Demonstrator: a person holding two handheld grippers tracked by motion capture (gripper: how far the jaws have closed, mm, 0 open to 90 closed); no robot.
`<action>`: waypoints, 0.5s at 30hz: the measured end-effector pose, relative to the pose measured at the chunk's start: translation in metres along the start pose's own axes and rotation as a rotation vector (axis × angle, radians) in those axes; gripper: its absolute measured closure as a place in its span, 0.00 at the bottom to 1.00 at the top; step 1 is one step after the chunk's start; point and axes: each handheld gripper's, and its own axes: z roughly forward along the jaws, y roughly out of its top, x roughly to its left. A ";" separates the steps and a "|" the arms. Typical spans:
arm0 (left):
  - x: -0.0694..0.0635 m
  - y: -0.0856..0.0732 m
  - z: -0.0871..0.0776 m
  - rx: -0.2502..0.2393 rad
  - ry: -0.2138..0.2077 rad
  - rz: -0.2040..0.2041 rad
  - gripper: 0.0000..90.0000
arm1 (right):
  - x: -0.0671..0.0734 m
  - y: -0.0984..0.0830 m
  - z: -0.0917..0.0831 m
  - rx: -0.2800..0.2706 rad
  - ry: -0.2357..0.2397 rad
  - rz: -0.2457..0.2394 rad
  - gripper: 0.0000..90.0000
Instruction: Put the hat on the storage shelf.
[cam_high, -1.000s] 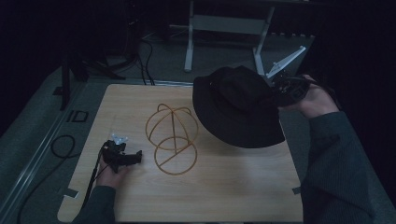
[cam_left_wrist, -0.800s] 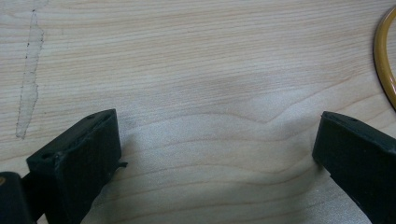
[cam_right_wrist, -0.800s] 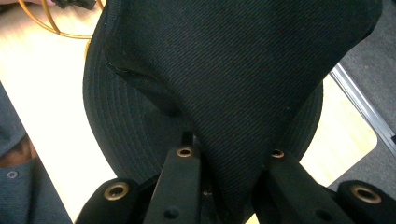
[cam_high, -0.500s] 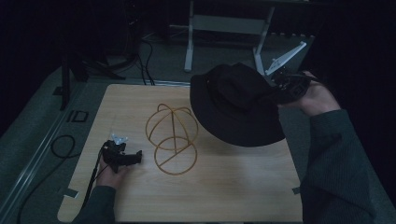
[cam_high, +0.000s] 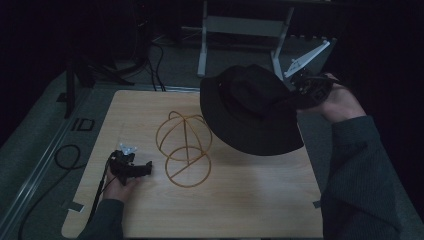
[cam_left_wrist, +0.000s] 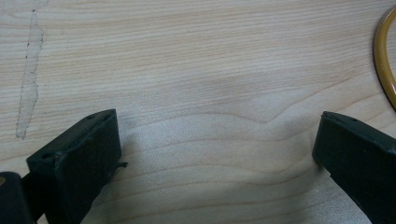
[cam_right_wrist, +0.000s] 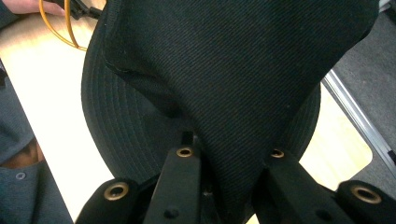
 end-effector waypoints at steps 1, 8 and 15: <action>0.000 0.000 0.000 0.000 0.000 0.000 0.01 | 0.000 0.000 0.000 -0.003 0.000 -0.001 0.94; 0.000 0.000 0.000 0.000 0.000 0.000 0.01 | 0.003 0.003 -0.002 -0.008 0.007 -0.011 0.94; 0.000 0.000 0.000 0.000 -0.002 0.004 0.01 | 0.004 0.005 -0.005 -0.026 0.014 -0.016 0.94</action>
